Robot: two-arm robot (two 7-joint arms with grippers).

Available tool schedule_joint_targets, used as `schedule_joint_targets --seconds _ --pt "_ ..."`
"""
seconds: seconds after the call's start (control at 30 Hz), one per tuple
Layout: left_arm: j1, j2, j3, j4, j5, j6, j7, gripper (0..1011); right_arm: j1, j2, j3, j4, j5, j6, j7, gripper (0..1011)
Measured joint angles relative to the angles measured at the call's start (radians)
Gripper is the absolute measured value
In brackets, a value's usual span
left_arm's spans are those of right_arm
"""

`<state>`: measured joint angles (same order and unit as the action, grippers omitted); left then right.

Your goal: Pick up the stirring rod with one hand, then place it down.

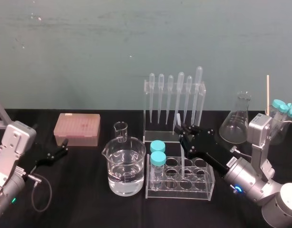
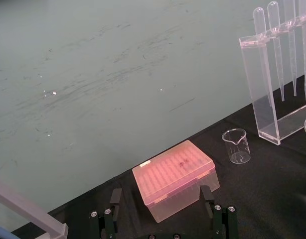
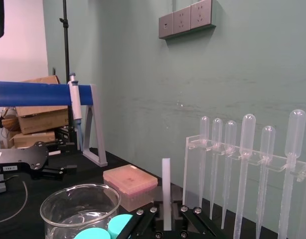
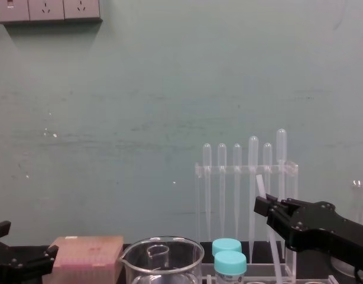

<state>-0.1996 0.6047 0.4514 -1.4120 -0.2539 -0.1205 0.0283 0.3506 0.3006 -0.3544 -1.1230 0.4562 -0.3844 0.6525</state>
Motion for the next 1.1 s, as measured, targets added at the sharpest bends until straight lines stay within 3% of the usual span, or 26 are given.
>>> schedule_joint_targets --seconds 0.47,0.67,0.8,0.9,1.1 --pt "0.0 0.0 0.0 0.0 0.0 0.0 0.0 1000 -0.001 0.0 0.0 -0.001 0.003 0.0 0.0 482" --pt "0.0 0.0 0.0 0.0 0.0 0.0 0.0 1000 -0.001 0.0 0.0 -0.002 0.004 0.0 0.0 724" --pt "0.0 0.0 0.0 0.0 0.0 0.0 0.0 1000 -0.001 0.0 0.0 -0.002 0.004 0.0 0.001 794" --pt "0.0 0.0 0.0 0.0 0.0 0.0 0.0 1000 -0.001 0.0 0.0 -0.002 0.004 0.0 0.001 908" --pt "0.0 0.0 0.0 0.0 0.0 0.0 0.0 1000 -0.044 0.039 0.003 -0.094 0.011 0.071 -0.008 1000"
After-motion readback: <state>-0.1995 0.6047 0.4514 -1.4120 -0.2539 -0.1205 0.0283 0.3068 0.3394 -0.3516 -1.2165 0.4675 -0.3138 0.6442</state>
